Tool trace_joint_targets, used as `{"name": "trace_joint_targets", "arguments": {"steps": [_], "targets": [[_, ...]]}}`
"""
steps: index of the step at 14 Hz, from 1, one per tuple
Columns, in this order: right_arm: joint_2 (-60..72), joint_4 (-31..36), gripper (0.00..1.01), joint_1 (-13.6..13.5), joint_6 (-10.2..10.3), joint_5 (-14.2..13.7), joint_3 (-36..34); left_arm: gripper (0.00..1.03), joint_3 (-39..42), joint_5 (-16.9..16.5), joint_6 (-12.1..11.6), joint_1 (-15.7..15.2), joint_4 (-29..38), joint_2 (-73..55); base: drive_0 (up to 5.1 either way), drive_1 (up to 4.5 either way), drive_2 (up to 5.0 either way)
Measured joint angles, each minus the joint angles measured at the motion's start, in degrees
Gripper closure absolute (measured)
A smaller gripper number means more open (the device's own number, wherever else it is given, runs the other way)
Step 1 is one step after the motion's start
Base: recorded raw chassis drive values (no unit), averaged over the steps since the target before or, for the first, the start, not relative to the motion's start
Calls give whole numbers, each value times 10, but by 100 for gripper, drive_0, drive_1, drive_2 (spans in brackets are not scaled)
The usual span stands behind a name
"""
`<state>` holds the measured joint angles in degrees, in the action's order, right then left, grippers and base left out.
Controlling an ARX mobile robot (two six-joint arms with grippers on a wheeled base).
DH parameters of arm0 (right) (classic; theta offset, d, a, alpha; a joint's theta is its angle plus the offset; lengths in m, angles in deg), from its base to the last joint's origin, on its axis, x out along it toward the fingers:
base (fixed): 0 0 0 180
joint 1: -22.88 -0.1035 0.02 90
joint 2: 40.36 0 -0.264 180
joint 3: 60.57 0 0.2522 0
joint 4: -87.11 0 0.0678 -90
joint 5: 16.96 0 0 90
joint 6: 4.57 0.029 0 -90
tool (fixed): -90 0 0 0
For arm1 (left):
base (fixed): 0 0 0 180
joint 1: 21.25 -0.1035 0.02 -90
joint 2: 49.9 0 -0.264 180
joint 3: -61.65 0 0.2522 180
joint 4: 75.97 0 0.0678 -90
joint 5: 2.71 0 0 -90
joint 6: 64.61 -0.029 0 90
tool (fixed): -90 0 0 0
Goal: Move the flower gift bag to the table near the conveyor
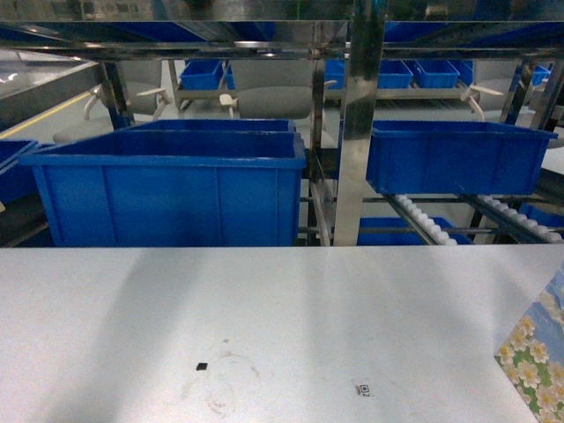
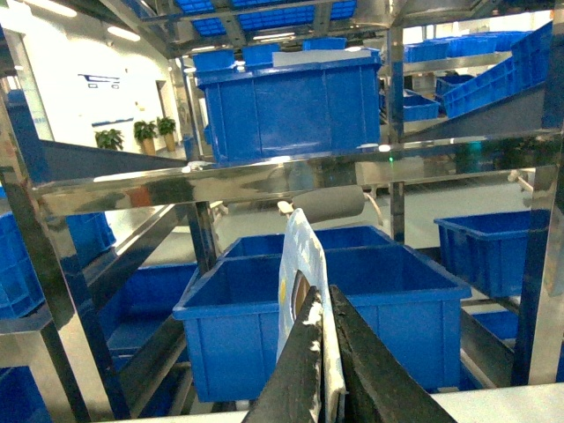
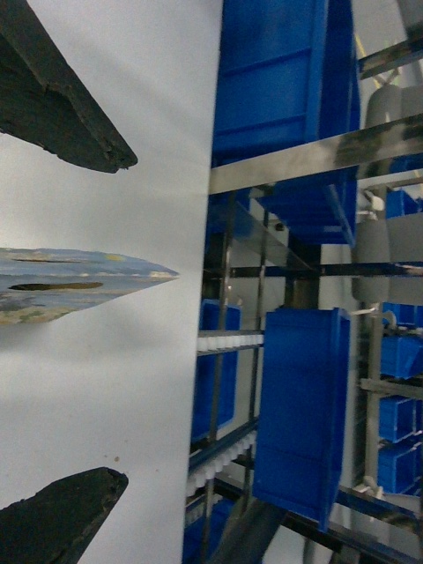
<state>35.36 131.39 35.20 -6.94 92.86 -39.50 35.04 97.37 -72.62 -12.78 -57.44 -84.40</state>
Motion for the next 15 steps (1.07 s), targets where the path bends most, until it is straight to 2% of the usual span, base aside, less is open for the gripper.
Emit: {"name": "trace_joint_targets", "arguments": {"steps": [1, 3, 4, 5, 7, 12, 13, 14, 15], "targets": [[-46, -24, 4, 6, 1, 0, 0, 101, 0, 0, 0, 0, 0, 0, 0, 0, 0], [-168, -123, 3, 36, 7, 5, 0, 101, 0, 0, 0, 0, 0, 0, 0, 0, 0], [-302, -230, 3, 30, 9, 12, -7, 101, 0, 0, 0, 0, 0, 0, 0, 0, 0], [-362, -276, 3, 23, 10, 10, -10, 101, 0, 0, 0, 0, 0, 0, 0, 0, 0], [-381, -285, 3, 19, 10, -5, -11, 101, 0, 0, 0, 0, 0, 0, 0, 0, 0], [-379, -287, 3, 19, 11, -5, -11, 101, 0, 0, 0, 0, 0, 0, 0, 0, 0], [-379, -287, 3, 19, 11, -5, -11, 101, 0, 16, 0, 14, 17, -12, 0, 0, 0], [-379, -287, 3, 19, 11, -5, -11, 101, 0, 39, -1, 50, 42, -35, 0, 0, 0], [-379, -287, 3, 19, 11, -5, -11, 101, 2, 75, -5, 100, 72, -74, 0, 0, 0]]}}
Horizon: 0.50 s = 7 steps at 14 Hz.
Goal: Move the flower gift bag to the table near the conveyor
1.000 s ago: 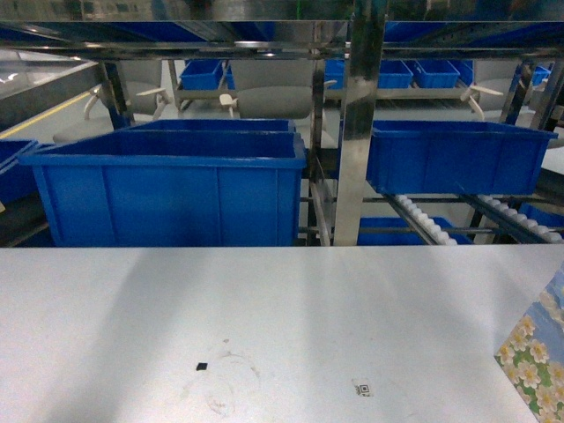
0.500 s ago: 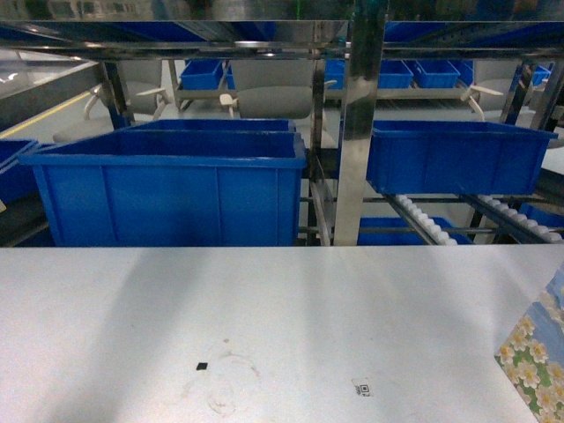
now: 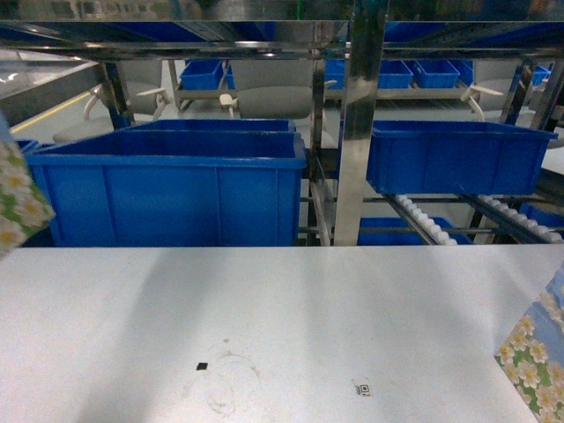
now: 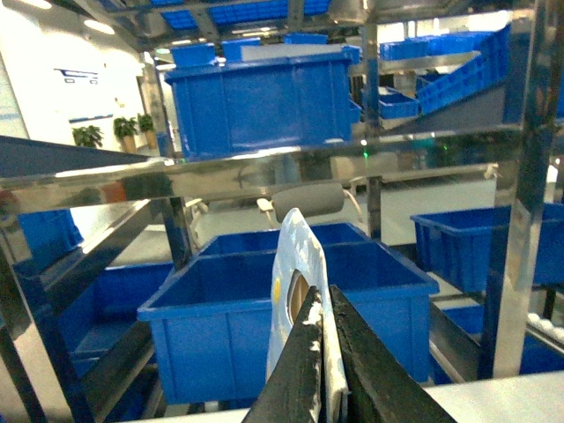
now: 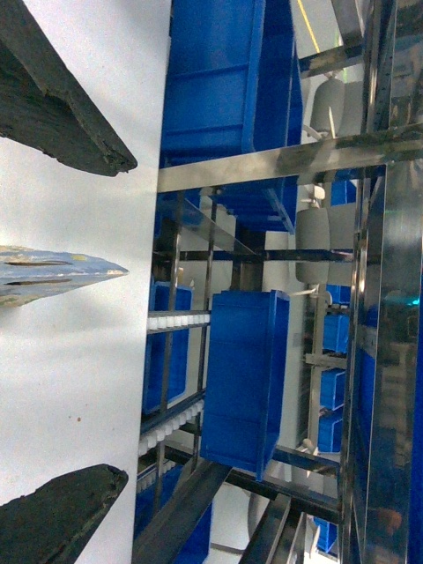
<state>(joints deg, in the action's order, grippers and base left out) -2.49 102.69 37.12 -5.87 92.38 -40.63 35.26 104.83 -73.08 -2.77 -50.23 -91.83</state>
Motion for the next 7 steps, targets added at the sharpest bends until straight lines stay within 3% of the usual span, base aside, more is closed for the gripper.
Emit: {"name": "trace_joint_targets", "arguments": {"steps": [1, 3, 5, 7], "targets": [[0, 0, 3, 0, 0, 0, 0, 101, 5, 42, -7, 54, 42, -48, 0, 0, 0], [0, 0, 3, 0, 0, 0, 0, 101, 5, 98, -10, 111, 107, -121, 0, 0, 0], [0, 0, 3, 0, 0, 0, 0, 101, 5, 133, -10, 146, 184, -215, 0, 0, 0], [0, 0, 3, 0, 0, 0, 0, 101, 2, 143, -8, 157, 247, -301, 0, 0, 0]]}}
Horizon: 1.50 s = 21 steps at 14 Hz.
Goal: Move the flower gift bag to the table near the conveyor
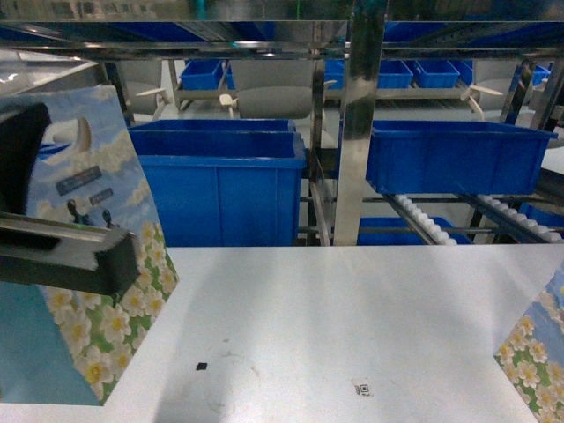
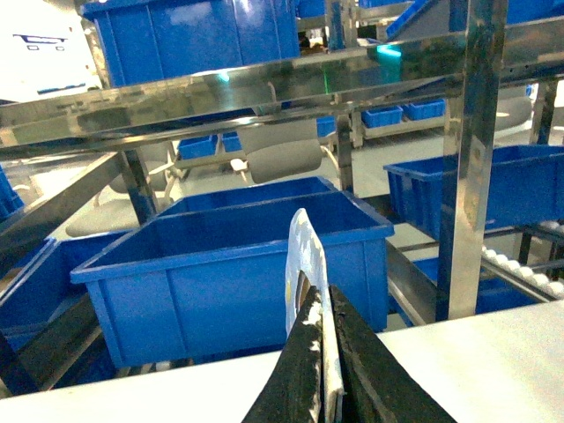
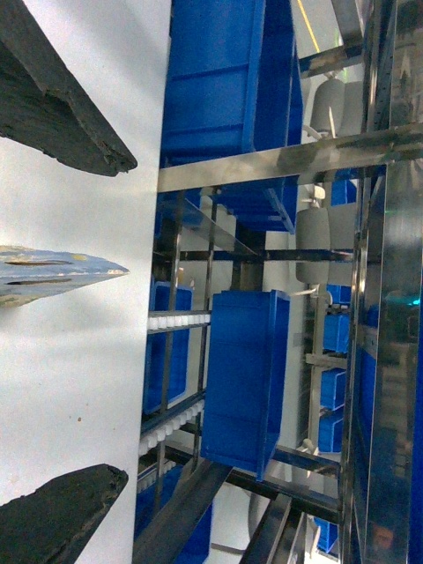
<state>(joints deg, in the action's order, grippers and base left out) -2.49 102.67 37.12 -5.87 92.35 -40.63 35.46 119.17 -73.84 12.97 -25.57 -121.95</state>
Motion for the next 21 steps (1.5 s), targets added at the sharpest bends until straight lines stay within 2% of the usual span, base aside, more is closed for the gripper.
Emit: {"name": "trace_joint_targets", "arguments": {"steps": [2, 4, 6, 8, 10, 11, 14, 17, 21], "targets": [[0, 0, 3, 0, 0, 0, 0, 101, -15, 3, 9, 2, 49, -73, 0, 0, 0], [0, 0, 3, 0, 0, 0, 0, 101, -19, 7, 30, -3, 90, -134, 0, 0, 0], [0, 0, 3, 0, 0, 0, 0, 101, -23, 16, 42, 3, 92, -184, 0, 0, 0], [0, 0, 3, 0, 0, 0, 0, 101, -49, 24, 46, 23, 92, -227, 0, 0, 0], [0, 0, 3, 0, 0, 0, 0, 101, -69, 28, 75, 31, 94, -281, 0, 0, 0], [0, 0, 3, 0, 0, 0, 0, 101, -74, 32, 82, 31, 94, -299, 0, 0, 0], [0, 0, 3, 0, 0, 0, 0, 101, -88, 40, 89, 31, 93, -358, 0, 0, 0], [0, 0, 3, 0, 0, 0, 0, 101, -99, 38, 88, 27, 94, -367, 0, 0, 0], [0, 0, 3, 0, 0, 0, 0, 101, -100, 31, 76, 6, 97, -374, 0, 0, 0]]}}
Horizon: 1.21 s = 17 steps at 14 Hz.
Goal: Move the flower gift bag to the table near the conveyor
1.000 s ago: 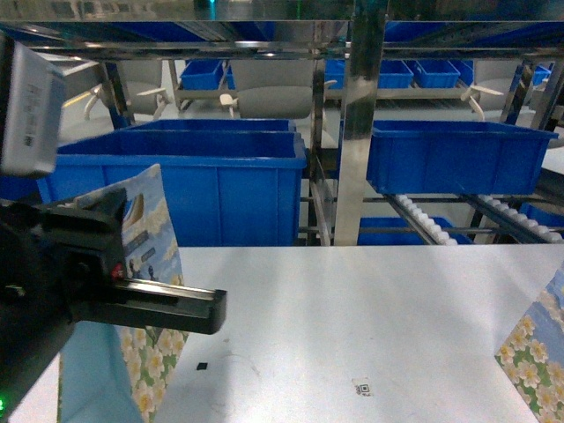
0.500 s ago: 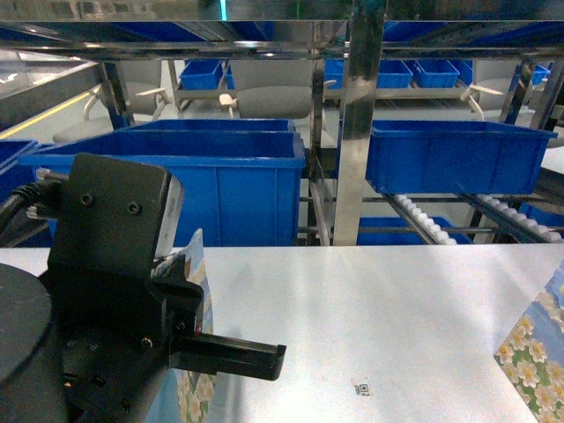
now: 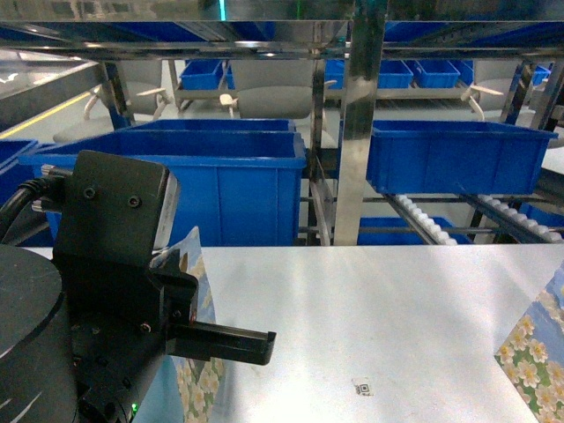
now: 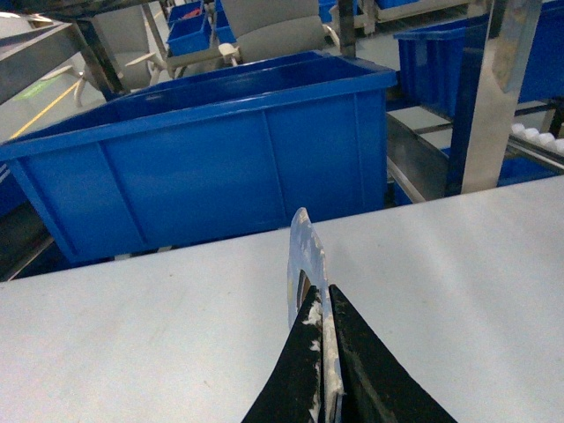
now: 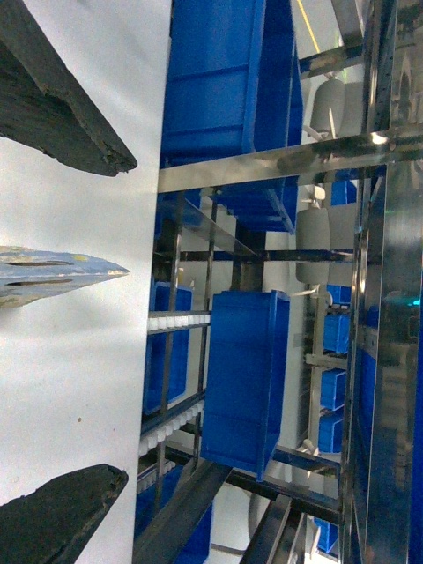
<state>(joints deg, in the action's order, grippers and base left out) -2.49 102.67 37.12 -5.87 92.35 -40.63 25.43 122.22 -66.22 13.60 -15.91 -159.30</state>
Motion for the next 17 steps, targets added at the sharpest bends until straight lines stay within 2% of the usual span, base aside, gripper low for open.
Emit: {"name": "trace_joint_targets", "arguments": {"steps": [3, 7, 13, 14, 16, 17], "targets": [[0, 0, 3, 0, 0, 0, 0, 101, -5, -5, -6, -14, 4, -9, 0, 0, 0], [0, 0, 3, 0, 0, 0, 0, 101, 1, -8, -14, -16, 8, -9, 0, 0, 0], [0, 0, 3, 0, 0, 0, 0, 99, 88, 15, -9, 39, 10, 32, 0, 0, 0], [0, 0, 3, 0, 0, 0, 0, 88, 98, 13, -7, 42, -1, 34, 0, 0, 0], [0, 0, 3, 0, 0, 0, 0, 55, 115, 2, 1, 48, -2, 73, 0, 0, 0], [0, 0, 3, 0, 0, 0, 0, 43, 117, -5, 2, 47, -1, 96, 0, 0, 0]]}}
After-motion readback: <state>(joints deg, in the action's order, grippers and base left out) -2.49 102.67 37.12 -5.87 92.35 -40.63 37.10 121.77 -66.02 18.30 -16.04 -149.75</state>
